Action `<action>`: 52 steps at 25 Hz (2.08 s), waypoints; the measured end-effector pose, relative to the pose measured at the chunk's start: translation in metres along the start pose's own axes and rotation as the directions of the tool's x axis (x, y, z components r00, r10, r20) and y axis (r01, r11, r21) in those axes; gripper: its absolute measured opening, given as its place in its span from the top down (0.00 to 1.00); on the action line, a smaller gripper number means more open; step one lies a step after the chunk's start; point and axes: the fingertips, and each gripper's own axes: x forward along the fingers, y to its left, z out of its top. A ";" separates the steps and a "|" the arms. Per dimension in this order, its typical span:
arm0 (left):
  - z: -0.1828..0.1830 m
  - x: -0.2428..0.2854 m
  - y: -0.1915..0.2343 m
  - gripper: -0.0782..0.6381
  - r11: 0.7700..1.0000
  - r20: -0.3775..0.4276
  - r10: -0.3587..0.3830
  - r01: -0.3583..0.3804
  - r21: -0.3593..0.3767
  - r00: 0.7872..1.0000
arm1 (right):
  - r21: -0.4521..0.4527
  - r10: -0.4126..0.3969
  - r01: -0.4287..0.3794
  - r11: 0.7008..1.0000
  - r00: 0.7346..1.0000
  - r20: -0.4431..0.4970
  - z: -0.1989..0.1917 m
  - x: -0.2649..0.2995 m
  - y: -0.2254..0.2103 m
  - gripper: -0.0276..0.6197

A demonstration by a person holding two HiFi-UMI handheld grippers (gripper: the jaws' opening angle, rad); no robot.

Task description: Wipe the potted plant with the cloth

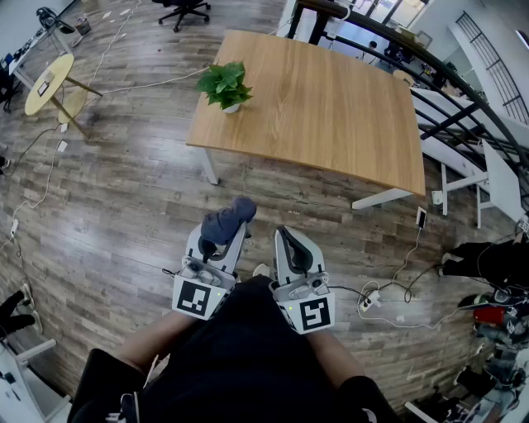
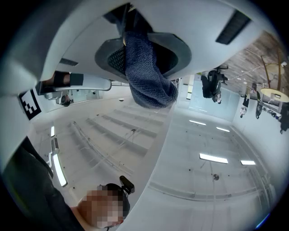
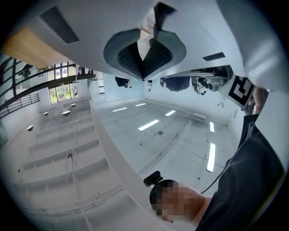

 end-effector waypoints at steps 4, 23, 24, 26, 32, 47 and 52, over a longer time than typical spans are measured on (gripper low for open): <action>0.001 0.004 0.010 0.73 0.999 0.018 0.042 -0.041 -0.018 0.999 | -0.020 0.015 -0.015 1.000 0.999 0.031 0.012 0.009 -0.007 0.93; -0.045 0.034 0.011 0.73 0.978 -0.075 0.201 -0.204 -0.043 0.977 | 0.051 0.082 -0.084 0.995 0.996 0.046 -0.011 -0.024 -0.077 0.93; -0.048 0.037 0.010 0.73 0.978 -0.087 0.200 -0.204 -0.036 0.976 | 0.055 0.077 -0.080 0.995 0.996 0.042 -0.013 -0.024 -0.083 0.93; -0.054 0.043 0.011 0.73 0.979 -0.099 0.198 -0.201 -0.024 0.975 | 0.057 0.058 -0.060 0.997 0.998 0.037 -0.015 -0.020 -0.095 0.93; -0.065 0.072 0.033 0.73 0.985 -0.105 0.161 -0.166 -0.039 0.981 | 0.047 -0.024 0.024 0.999 1.000 0.007 -0.029 0.006 -0.124 0.93; -0.094 0.141 0.176 0.73 0.984 -0.154 0.127 -0.143 -0.103 0.980 | 0.019 0.038 -0.037 0.999 0.998 -0.058 -0.054 0.184 -0.133 0.93; -0.102 0.166 0.217 0.73 0.984 -0.176 0.088 -0.113 -0.138 0.980 | -0.034 0.011 -0.013 0.999 0.999 -0.037 -0.048 0.236 -0.139 0.93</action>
